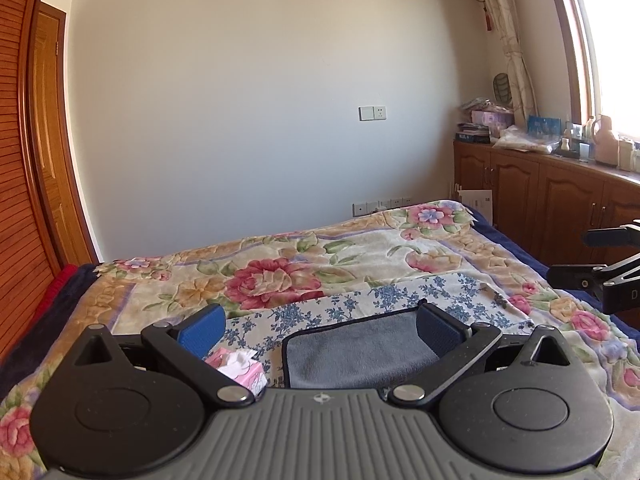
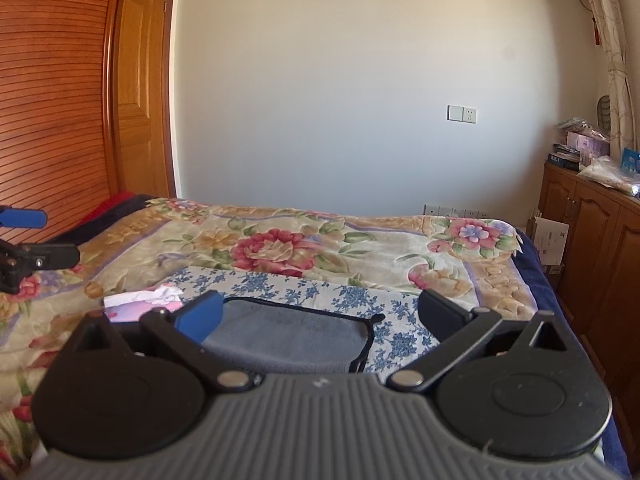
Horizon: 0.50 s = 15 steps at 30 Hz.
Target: Fold towel
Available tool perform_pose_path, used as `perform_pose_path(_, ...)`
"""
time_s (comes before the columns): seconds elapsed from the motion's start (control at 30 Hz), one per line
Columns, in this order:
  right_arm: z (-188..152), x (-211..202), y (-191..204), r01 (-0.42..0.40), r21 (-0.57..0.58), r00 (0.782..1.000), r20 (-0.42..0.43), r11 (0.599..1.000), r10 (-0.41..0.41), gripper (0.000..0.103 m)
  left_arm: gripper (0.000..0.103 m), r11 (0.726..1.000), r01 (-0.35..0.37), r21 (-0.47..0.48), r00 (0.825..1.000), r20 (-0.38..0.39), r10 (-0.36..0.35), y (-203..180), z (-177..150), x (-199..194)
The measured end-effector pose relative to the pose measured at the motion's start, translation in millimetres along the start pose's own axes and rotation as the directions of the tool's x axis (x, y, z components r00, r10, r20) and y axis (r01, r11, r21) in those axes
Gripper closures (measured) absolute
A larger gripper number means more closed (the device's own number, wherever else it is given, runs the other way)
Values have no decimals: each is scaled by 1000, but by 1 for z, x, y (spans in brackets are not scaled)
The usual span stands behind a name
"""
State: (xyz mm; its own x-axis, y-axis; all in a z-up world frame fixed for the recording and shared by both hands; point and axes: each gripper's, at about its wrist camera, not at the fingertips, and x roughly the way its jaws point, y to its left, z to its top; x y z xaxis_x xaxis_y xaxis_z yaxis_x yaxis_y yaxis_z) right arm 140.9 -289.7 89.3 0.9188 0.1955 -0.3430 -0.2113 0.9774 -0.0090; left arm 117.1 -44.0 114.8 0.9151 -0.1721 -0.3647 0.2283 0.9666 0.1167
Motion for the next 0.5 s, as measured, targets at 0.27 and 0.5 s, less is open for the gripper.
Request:
perform_pose_path(0.27, -13, -14, 5, 9, 8, 1000, -6, 1000, -9, 0, 0, 1000, -21, -13, 1000, 1, 21, 2, -17, -15)
perform_pose_path(0.5, -26, -22, 10, 9, 12, 1000, -16, 1000, -9, 0, 0, 999, -24, -33, 1000, -12, 24, 5, -34, -26)
